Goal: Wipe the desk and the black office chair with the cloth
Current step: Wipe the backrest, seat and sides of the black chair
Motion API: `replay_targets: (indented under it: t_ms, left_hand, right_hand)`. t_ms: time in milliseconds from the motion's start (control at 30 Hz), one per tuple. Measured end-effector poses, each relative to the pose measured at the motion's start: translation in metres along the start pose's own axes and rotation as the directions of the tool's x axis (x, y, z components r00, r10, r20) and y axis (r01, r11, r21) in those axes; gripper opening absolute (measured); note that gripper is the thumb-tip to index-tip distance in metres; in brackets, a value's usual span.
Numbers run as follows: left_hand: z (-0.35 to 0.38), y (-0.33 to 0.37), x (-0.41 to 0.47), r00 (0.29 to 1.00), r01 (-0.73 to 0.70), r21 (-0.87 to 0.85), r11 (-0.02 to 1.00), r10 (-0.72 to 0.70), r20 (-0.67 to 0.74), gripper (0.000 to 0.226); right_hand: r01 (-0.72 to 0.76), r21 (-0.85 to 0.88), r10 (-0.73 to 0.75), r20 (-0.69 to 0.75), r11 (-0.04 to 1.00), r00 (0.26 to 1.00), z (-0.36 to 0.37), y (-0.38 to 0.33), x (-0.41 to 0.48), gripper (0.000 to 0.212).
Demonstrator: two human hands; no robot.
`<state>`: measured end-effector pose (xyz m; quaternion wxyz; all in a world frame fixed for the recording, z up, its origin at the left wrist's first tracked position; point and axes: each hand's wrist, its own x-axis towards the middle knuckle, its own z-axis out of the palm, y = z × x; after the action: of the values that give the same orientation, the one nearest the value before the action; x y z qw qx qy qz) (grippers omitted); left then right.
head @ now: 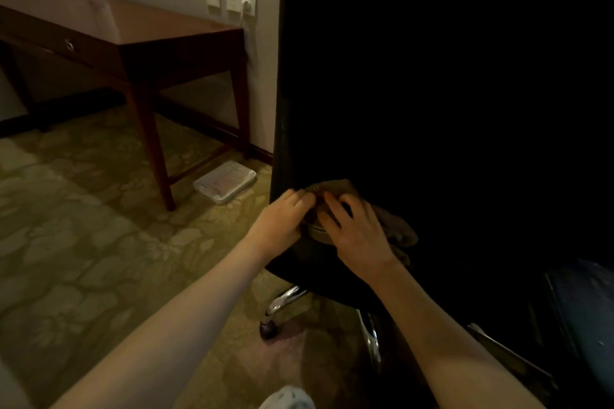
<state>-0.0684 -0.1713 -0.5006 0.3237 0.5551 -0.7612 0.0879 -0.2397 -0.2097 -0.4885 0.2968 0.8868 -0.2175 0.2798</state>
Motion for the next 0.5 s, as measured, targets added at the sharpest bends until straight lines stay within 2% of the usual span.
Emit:
replay_targets:
  t_ms: [67,133,200,300,367,433,500]
  left_hand:
    - [0.009,0.006,-0.001,0.983,0.068,0.017,0.998,-0.070,0.171,0.045]
    - [0.012,0.013,-0.001,0.934,0.126,0.088,0.988,-0.148,0.325,0.050]
    - [0.007,0.017,-0.003,0.914,0.128,0.109,0.986,-0.160,0.374,0.053]
    - [-0.017,0.012,-0.005,0.945,0.097,0.054,0.994,-0.109,0.308,0.049]
    - [-0.040,0.007,-0.006,0.968,0.063,0.019,0.998,-0.066,0.244,0.041]
    - [-0.068,0.002,-0.005,0.986,0.048,0.031,0.998,-0.053,0.156,0.042]
    - [-0.097,-0.002,-0.001,1.000,0.027,0.054,0.998,-0.026,-0.004,0.047]
  right_hand:
    - [0.001,-0.011,0.000,0.076,1.000,0.997,0.005,-0.004,-0.011,0.043]
    - [-0.035,0.008,0.033,0.177,0.999,0.984,0.007,-0.010,-0.016,0.049]
    - [-0.096,0.051,0.080,0.258,0.994,0.963,0.003,-0.015,-0.014,0.060]
    - [-0.096,0.080,0.072,0.265,0.992,0.962,-0.011,-0.019,0.005,0.058]
    - [-0.043,0.083,0.025,0.213,0.996,0.977,-0.025,-0.020,0.024,0.044]
    - [0.028,0.078,-0.036,0.100,0.997,0.994,-0.041,-0.022,0.047,0.025]
    - [0.050,0.061,-0.050,0.004,0.997,0.999,-0.057,-0.022,0.074,0.038]
